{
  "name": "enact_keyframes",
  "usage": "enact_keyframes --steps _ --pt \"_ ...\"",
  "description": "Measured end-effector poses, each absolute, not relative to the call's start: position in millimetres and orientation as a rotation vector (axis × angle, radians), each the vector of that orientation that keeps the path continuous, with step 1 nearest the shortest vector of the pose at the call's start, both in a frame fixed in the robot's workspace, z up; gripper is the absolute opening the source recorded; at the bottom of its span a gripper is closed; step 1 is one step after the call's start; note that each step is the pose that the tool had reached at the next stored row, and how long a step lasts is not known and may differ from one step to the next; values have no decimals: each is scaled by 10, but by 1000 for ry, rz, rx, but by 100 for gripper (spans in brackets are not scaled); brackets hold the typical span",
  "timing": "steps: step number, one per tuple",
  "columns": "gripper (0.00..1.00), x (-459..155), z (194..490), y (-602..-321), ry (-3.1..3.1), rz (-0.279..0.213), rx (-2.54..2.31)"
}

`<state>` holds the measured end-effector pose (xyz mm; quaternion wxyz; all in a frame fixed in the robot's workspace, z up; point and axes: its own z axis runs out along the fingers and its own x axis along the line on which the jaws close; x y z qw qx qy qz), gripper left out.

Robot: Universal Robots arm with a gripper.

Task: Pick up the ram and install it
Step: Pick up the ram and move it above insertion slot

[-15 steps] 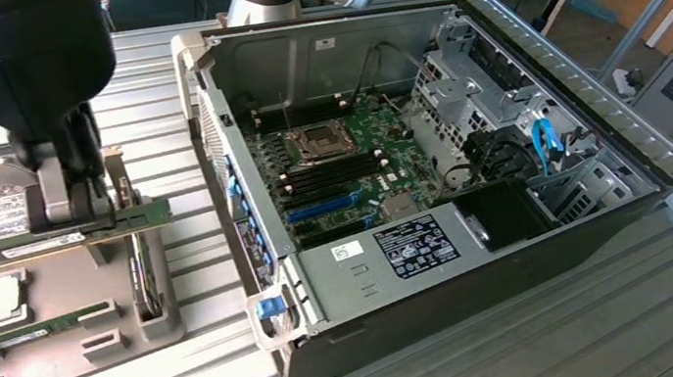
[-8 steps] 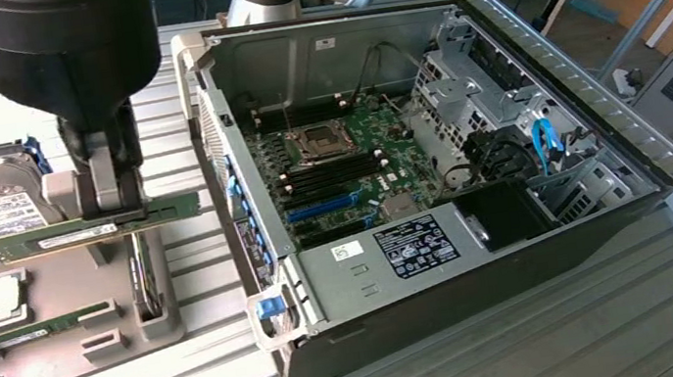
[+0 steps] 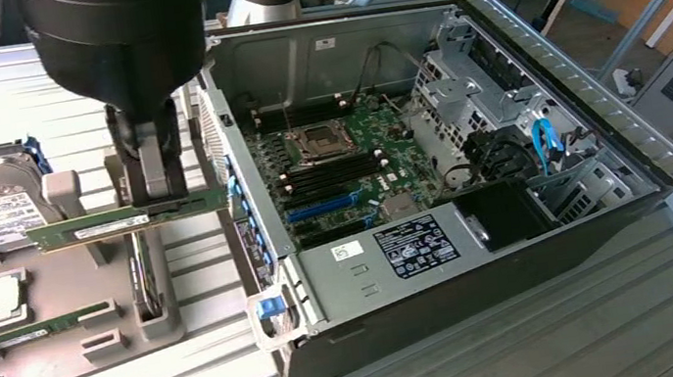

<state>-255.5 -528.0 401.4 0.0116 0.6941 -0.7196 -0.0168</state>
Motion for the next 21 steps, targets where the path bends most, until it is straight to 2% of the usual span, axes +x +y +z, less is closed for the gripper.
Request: enact_keyframes --steps 21 --pt "12 -1878 4014 -5280 -2244 -53 2164"
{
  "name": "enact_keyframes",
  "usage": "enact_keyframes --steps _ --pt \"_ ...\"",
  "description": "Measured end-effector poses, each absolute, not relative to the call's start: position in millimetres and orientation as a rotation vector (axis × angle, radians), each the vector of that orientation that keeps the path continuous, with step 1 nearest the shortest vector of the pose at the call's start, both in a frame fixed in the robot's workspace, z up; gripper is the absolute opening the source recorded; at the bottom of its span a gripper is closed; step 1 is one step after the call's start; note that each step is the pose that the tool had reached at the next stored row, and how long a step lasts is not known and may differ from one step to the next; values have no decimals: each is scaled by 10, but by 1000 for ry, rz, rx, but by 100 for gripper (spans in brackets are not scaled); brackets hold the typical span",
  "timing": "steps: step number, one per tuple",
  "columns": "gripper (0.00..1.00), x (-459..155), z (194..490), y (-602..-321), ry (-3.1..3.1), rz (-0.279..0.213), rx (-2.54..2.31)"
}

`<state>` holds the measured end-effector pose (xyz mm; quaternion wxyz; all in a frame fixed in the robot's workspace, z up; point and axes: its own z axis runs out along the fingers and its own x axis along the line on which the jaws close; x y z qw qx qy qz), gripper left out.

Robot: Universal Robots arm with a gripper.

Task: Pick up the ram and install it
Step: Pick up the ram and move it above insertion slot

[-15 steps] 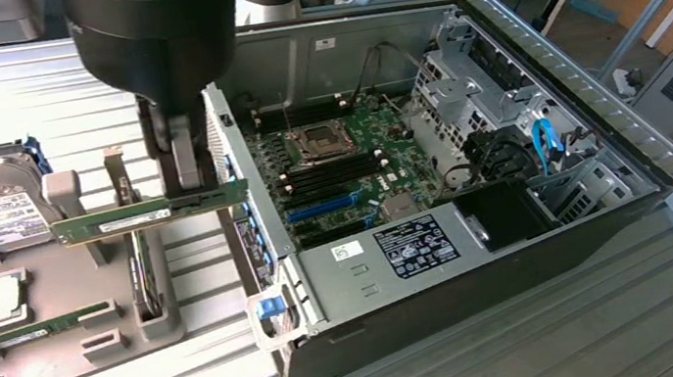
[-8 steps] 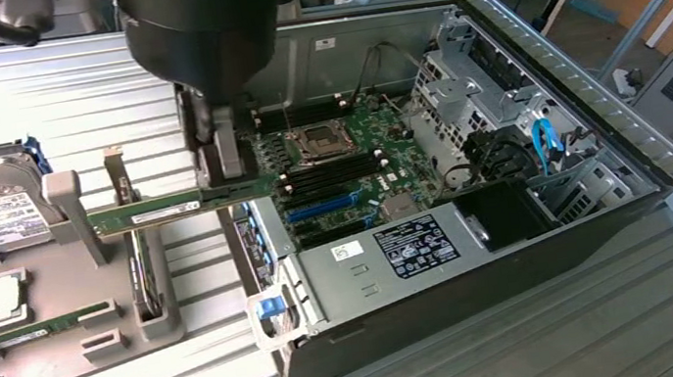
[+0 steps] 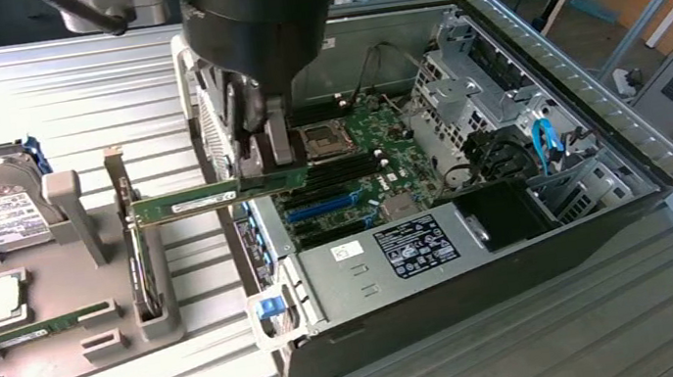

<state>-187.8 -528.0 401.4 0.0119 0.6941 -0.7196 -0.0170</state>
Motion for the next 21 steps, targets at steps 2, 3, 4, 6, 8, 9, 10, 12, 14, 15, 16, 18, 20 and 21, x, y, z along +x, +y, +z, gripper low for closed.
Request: enact_keyframes --steps 2,3,4,6,8,9,10,12,14,15,16,18,20,21 --pt "12 -1831 4014 -5280 -2244 -53 2164" --pt "12 -1807 4014 -5280 -2244 -53 2164" --pt "12 -1782 4014 -5280 -2244 -53 2164" --pt "12 -1730 4014 -5280 -2244 -53 2164" --pt "12 -1659 4014 -5280 -2244 -53 2164" --pt "12 -1628 4014 -5280 -2244 -53 2164" --pt "12 -1598 4014 -5280 -2244 -53 2164" --pt "12 -1524 4014 -5280 -2244 -53 2164" --pt "12 -1463 4014 -5280 -2244 -53 2164" --pt "12 -1433 4014 -5280 -2244 -53 2164" --pt "12 -1397 4014 -5280 -2244 -53 2164" --pt "12 -1324 4014 -5280 -2244 -53 2164" --pt "12 -1250 4014 -5280 -2244 -53 2164" --pt "12 -1215 4014 -5280 -2244 -53 2164"
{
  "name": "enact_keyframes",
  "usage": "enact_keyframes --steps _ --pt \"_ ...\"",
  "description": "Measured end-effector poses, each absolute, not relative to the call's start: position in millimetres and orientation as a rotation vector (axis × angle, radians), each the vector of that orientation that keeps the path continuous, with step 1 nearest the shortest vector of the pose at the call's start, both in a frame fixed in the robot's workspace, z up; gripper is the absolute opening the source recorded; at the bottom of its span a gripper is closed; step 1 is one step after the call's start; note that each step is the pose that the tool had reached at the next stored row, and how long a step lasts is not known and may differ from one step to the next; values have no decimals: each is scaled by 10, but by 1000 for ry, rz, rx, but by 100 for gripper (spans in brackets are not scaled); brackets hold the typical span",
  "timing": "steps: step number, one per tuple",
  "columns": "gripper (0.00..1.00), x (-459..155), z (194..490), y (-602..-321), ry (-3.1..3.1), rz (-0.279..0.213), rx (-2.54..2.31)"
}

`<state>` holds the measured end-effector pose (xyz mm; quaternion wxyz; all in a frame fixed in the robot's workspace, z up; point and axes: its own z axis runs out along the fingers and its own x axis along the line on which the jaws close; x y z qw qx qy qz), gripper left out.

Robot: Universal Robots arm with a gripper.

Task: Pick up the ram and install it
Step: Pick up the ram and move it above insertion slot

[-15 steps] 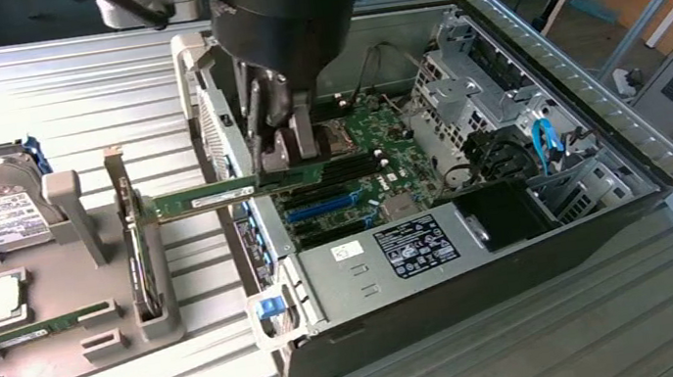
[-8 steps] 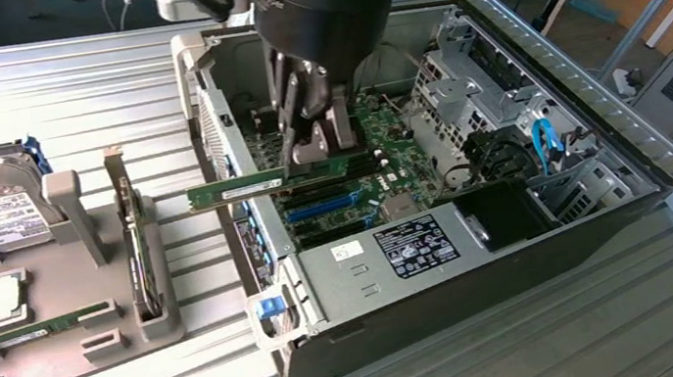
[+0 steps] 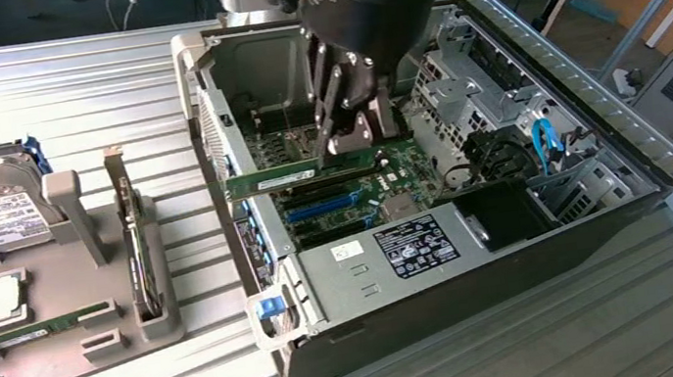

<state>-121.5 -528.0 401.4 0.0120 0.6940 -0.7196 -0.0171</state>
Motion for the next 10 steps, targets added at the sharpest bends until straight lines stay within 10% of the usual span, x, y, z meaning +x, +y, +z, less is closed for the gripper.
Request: enact_keyframes --steps 10 --pt "12 -775 4014 -5280 -2244 -53 2164"
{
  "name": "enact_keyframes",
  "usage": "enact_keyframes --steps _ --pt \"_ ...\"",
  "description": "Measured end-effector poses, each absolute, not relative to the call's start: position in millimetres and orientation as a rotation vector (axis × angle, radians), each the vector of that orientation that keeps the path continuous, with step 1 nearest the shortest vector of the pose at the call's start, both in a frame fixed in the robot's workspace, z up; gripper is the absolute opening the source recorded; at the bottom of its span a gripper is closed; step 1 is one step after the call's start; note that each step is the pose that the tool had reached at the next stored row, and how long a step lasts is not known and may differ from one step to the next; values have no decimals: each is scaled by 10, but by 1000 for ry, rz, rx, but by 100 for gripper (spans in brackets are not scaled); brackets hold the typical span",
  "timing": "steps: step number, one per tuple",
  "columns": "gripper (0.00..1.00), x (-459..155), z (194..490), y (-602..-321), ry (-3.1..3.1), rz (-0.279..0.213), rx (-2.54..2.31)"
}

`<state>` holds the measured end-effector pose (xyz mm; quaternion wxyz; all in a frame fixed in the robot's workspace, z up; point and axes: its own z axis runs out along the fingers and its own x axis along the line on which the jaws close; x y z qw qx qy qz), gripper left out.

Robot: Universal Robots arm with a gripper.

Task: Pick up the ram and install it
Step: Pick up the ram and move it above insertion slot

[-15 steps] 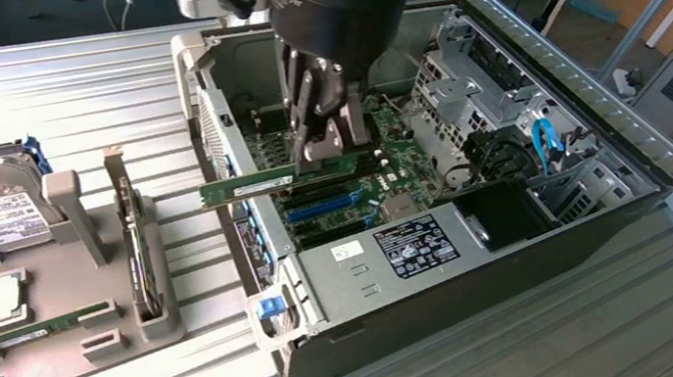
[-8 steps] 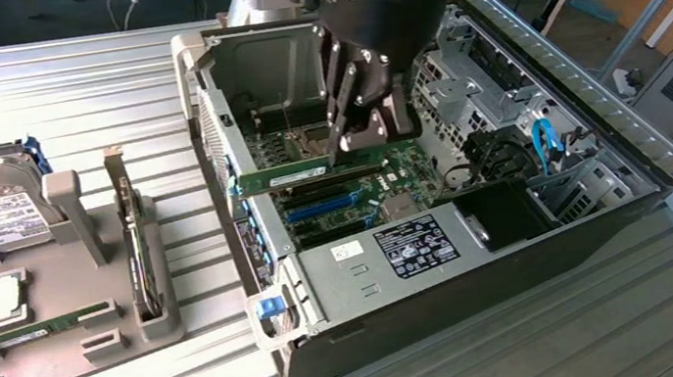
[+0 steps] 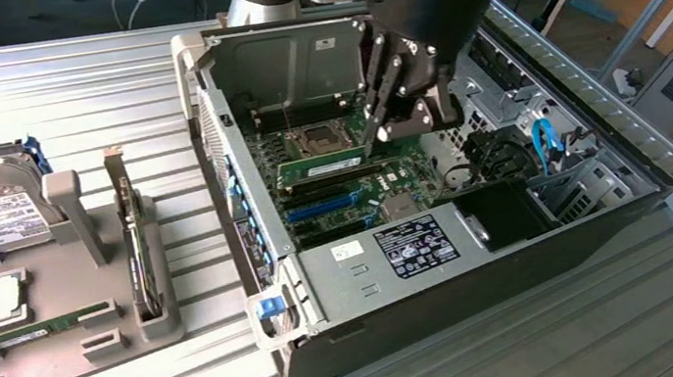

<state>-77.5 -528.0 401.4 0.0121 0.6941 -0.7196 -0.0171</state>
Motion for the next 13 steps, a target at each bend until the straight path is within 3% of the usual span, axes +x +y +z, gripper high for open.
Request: enact_keyframes --steps 13 --pt "12 -397 4014 -5280 -2244 -54 2164"
